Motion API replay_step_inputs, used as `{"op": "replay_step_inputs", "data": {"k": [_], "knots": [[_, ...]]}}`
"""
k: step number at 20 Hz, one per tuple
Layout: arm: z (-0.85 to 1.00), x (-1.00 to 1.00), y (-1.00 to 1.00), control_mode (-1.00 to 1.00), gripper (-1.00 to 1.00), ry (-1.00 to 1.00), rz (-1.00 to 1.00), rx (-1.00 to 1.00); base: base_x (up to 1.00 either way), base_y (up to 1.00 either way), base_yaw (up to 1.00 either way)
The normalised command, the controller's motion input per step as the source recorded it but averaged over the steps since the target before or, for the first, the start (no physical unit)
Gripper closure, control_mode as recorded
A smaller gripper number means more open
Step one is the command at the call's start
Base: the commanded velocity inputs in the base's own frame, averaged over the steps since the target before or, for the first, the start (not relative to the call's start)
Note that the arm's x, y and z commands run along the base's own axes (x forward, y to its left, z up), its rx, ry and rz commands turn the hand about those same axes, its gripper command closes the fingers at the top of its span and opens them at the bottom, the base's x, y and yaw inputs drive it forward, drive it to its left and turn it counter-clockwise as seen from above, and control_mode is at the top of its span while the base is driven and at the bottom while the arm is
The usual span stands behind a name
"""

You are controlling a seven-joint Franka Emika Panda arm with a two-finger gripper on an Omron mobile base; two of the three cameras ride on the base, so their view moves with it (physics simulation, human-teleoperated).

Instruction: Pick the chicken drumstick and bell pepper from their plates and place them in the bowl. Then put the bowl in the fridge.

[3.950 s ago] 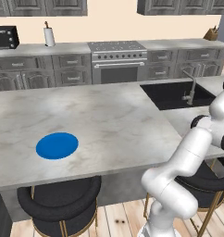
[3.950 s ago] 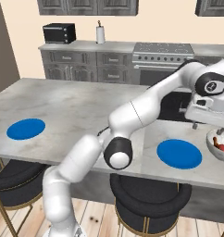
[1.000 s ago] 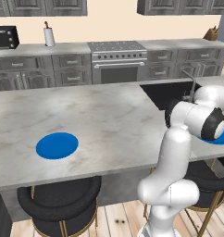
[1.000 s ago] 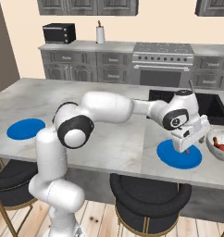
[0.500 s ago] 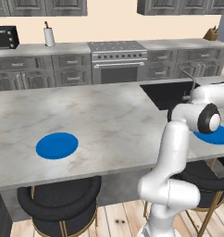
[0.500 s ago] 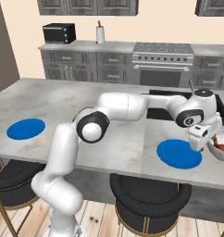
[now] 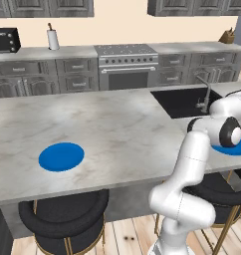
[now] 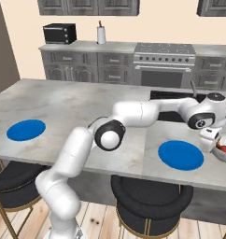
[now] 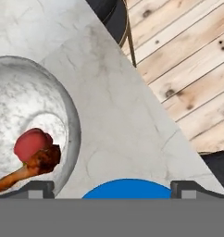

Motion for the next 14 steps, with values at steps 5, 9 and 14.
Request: {"op": "replay_step_inputs", "data": {"k": [5,9,14], "knots": [[-0.24,0.11,-0.27,-1.00,-1.00,0.00,0.32,0.08,0.00,0.00,0.00],[-0.20,0.15,-0.12,-1.00,-1.00,0.00,0.20,0.07,0.00,0.00,0.00],[-0.05,0.29,-0.13,-1.00,-1.00,0.00,0.05,0.08,0.00,0.00,0.00]]}}
